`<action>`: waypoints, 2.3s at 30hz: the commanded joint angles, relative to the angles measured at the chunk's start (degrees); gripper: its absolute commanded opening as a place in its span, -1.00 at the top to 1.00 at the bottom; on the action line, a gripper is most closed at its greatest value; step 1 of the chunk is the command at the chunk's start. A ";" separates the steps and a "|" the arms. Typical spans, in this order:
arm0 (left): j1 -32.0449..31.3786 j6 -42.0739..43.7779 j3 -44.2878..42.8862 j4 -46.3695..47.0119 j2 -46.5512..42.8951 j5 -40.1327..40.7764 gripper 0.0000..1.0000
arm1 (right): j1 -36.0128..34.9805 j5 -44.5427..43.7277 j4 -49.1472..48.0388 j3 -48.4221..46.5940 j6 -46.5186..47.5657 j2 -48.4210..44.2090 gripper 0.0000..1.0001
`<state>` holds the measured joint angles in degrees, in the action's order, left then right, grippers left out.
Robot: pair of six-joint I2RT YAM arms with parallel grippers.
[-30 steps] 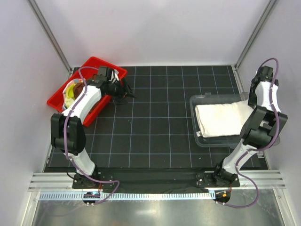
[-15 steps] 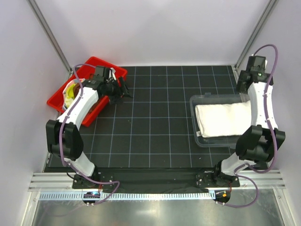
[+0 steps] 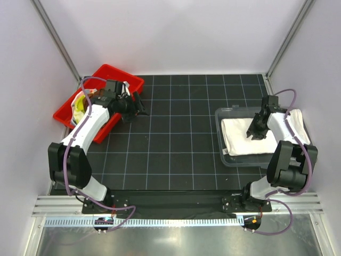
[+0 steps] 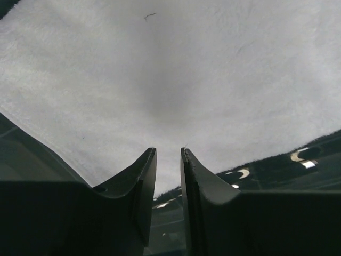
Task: Fold and stack the towels
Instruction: Neatly place the folded towel into the bin, then grab crumpled towel
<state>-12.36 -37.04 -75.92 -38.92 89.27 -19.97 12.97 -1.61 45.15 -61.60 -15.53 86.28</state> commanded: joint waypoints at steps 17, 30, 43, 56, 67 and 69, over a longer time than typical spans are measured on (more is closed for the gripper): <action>-0.21 -1.72 4.29 2.62 -7.10 0.72 -0.38 | -4.09 15.23 -17.72 16.42 -9.96 -0.76 0.40; -0.12 -1.11 2.19 1.39 -6.92 5.71 -0.39 | -8.05 3.03 -6.14 6.51 -7.50 -4.89 0.04; 15.40 8.21 -24.61 -8.01 9.65 38.60 -0.42 | -16.66 3.63 -0.66 -23.99 -5.38 -8.85 -1.00; 19.92 9.44 -39.98 -9.77 33.14 36.84 -0.10 | -19.48 13.82 -9.29 -21.71 -12.33 -7.80 -0.99; 19.40 11.28 -44.84 -12.24 33.18 36.49 1.00 | -22.37 14.61 -0.85 -28.05 -9.87 -4.01 -1.00; 19.04 12.42 -45.89 -12.15 30.88 35.88 1.00 | -23.08 14.88 -0.67 -28.39 -9.96 -3.67 -0.99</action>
<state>7.31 -26.59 -118.30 -51.40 127.15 16.43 -9.02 12.12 44.66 -88.23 -25.65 83.83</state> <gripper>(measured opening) 0.024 0.996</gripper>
